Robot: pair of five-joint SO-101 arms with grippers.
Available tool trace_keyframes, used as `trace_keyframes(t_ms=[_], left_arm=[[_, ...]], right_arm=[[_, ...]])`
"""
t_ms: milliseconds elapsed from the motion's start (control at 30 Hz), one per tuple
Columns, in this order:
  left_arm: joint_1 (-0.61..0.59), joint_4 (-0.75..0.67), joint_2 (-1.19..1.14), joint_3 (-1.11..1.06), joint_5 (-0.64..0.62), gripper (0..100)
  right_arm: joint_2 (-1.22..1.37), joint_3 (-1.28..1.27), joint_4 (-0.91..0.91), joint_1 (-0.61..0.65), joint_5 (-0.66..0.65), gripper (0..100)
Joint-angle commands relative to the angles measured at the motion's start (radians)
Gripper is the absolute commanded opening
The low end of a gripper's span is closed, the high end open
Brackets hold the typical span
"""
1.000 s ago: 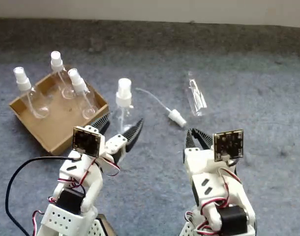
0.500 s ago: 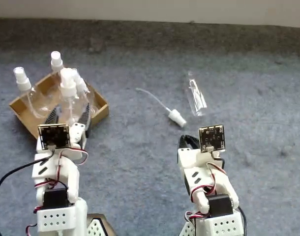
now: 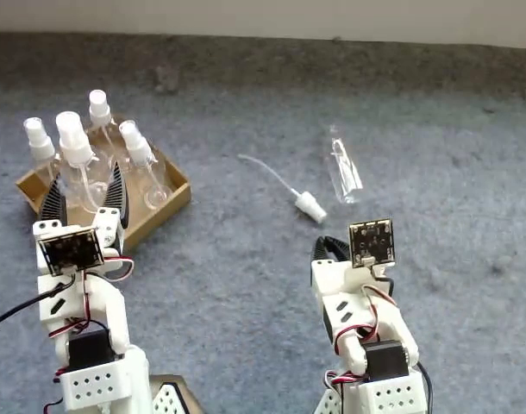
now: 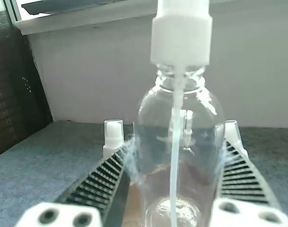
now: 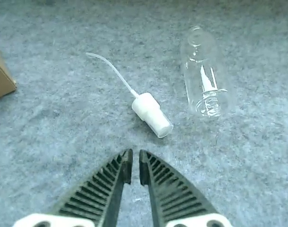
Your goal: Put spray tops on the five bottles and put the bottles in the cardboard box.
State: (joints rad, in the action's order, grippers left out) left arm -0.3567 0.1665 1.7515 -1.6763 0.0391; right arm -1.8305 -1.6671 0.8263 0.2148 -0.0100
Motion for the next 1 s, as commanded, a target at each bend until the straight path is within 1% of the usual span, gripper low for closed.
trace_keyframes(t_ms=[0, 167, 267, 367, 600, 767, 833, 967], left_arm=[[-0.013, -0.026, 0.012, 0.035, 0.011, 19], [-0.013, -0.021, 0.008, 0.093, 0.011, 19], [-0.013, 0.023, -0.021, 0.13, 0.009, 19], [-0.013, 0.068, -0.11, 0.196, 0.005, 19], [-0.015, 0.068, -0.375, 0.312, 0.005, 19], [-0.05, 0.066, -0.541, 0.371, 0.003, 19], [-0.053, 0.052, -0.578, 0.371, 0.005, 19], [-0.076, -0.063, -0.621, 0.311, 0.005, 19]], right_arm=[[-0.01, -0.084, -0.024, -0.004, -0.003, 1.9], [-0.01, -0.093, -0.024, -0.004, -0.003, 1.9], [-0.01, -0.093, -0.024, -0.004, -0.003, 1.9], [-0.01, -0.093, -0.024, -0.004, -0.003, 1.9], [-0.01, -0.093, -0.024, -0.004, -0.003, 1.9], [-0.01, -0.096, -0.025, -0.002, -0.003, 1.9], [-0.01, -0.101, -0.042, -0.002, -0.003, 1.9], [-0.01, -0.104, -0.136, -0.004, -0.003, 1.9]])
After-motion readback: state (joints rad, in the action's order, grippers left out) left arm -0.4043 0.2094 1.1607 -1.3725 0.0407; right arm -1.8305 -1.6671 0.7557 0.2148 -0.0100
